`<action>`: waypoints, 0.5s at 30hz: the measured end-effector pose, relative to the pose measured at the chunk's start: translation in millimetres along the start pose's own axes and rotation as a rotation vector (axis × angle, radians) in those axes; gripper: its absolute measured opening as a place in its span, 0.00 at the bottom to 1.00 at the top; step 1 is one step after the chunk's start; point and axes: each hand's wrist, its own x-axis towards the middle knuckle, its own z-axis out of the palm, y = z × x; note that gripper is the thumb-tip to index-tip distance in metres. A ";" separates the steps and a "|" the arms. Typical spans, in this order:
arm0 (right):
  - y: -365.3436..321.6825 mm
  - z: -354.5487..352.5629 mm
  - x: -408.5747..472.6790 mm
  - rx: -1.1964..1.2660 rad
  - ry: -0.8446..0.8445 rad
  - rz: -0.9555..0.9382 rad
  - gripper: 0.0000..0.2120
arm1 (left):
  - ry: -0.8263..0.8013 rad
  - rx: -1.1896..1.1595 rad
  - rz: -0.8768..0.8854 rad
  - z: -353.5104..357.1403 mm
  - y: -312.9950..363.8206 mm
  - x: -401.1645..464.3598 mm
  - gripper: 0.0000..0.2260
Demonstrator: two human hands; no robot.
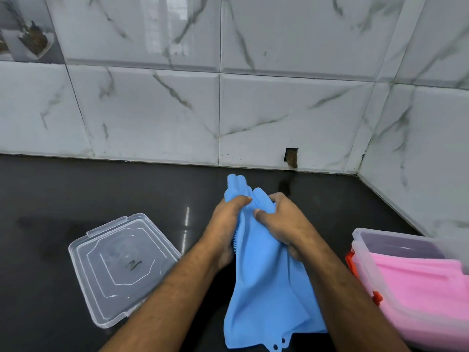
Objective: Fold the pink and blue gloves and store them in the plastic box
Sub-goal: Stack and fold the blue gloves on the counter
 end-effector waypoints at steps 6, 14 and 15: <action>4.8 -23.1 -0.5 -0.022 0.095 0.055 0.12 | -0.074 0.157 -0.078 -0.3 -8.4 4.5 0.20; 14.6 -17.2 5.5 -0.402 0.134 0.089 0.18 | 0.079 0.320 0.014 -4.7 -21.8 17.8 0.13; 14.4 -18.0 7.1 -0.407 0.151 0.078 0.17 | 0.084 0.291 0.023 -4.5 -21.7 17.9 0.14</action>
